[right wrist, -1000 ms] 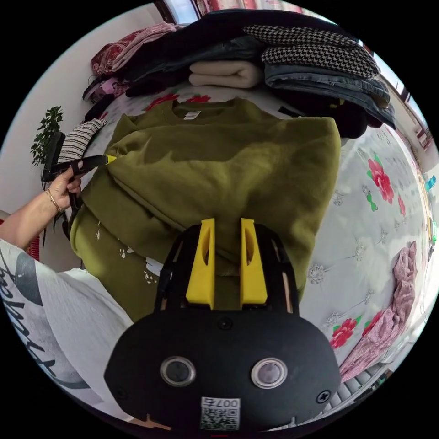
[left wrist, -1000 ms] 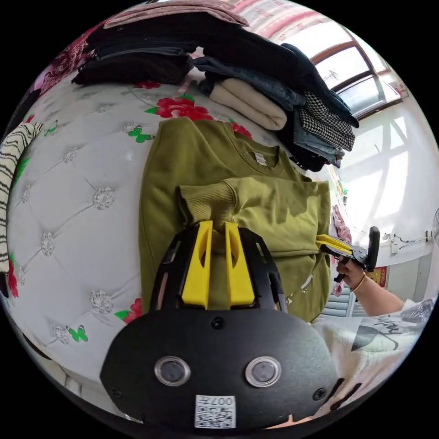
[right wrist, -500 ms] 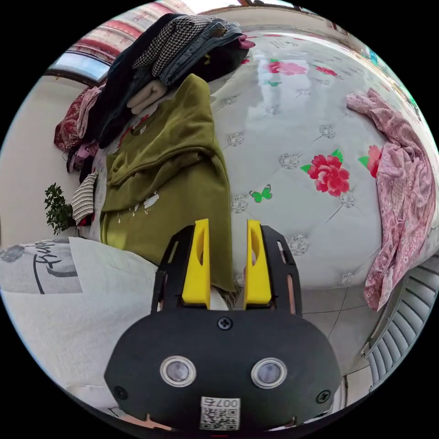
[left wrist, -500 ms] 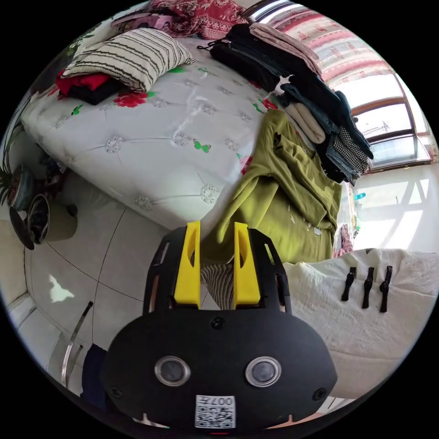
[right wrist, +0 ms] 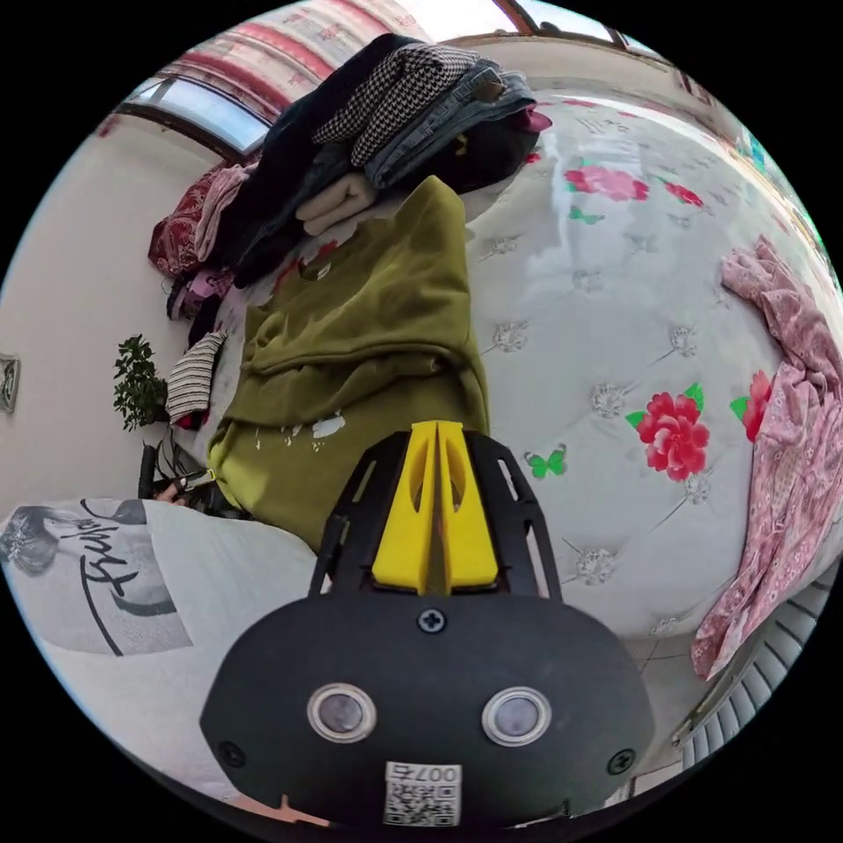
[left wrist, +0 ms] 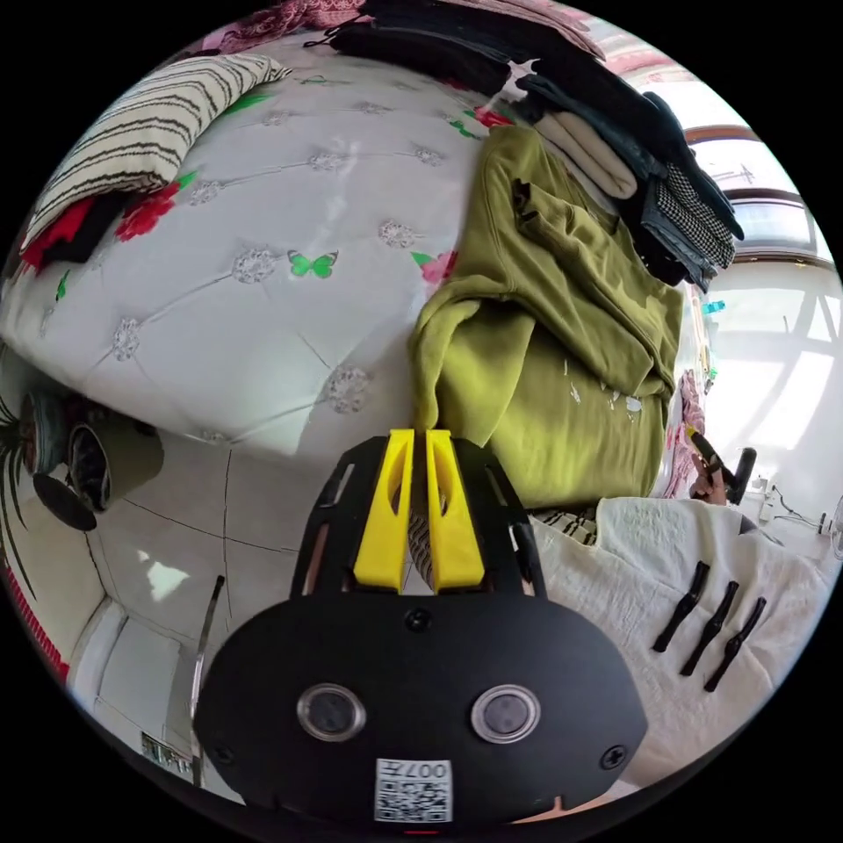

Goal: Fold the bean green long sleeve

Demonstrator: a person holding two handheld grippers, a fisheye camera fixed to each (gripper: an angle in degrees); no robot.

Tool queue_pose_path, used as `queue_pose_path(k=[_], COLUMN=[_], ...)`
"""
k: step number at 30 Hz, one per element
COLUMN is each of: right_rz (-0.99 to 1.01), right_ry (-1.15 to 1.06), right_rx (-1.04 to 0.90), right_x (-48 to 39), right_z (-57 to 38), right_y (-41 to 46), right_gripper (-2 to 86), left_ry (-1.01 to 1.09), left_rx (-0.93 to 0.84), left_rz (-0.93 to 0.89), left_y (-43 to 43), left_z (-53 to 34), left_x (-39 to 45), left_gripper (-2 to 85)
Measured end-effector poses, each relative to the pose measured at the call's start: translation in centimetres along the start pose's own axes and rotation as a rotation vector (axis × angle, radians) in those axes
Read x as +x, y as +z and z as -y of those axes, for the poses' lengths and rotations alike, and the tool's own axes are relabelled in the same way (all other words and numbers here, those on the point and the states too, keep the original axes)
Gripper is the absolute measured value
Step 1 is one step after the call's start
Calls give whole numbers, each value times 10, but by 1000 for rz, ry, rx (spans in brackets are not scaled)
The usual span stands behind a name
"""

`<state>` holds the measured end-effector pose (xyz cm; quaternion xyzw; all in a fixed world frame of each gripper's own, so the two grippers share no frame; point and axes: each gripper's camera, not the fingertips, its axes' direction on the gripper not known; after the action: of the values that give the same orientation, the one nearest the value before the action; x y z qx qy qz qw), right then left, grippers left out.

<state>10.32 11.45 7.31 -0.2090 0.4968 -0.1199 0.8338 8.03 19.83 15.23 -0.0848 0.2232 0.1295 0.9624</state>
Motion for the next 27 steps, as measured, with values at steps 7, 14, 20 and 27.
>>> queue_pose_path(k=[7,14,20,27], right_rz=[19,-84,-133,-45], right_ry=[-36,89,25,-76], right_rx=[-25,-231,-308,-168], right_x=[-5,24,5,-12], right_z=[30,-71,-55,10], right_y=[-13,26,56,28], right_gripper=[45,69,31,14], left_ry=[10,-20,76,156], left_rx=[-6,150,-30,58], left_rz=[4,-150,-104,-217], left_y=[-1,-15,3,-37], left_z=[2,-60,-14,45], left_x=[17,-4,19,35], left_gripper=[36,76,33,8])
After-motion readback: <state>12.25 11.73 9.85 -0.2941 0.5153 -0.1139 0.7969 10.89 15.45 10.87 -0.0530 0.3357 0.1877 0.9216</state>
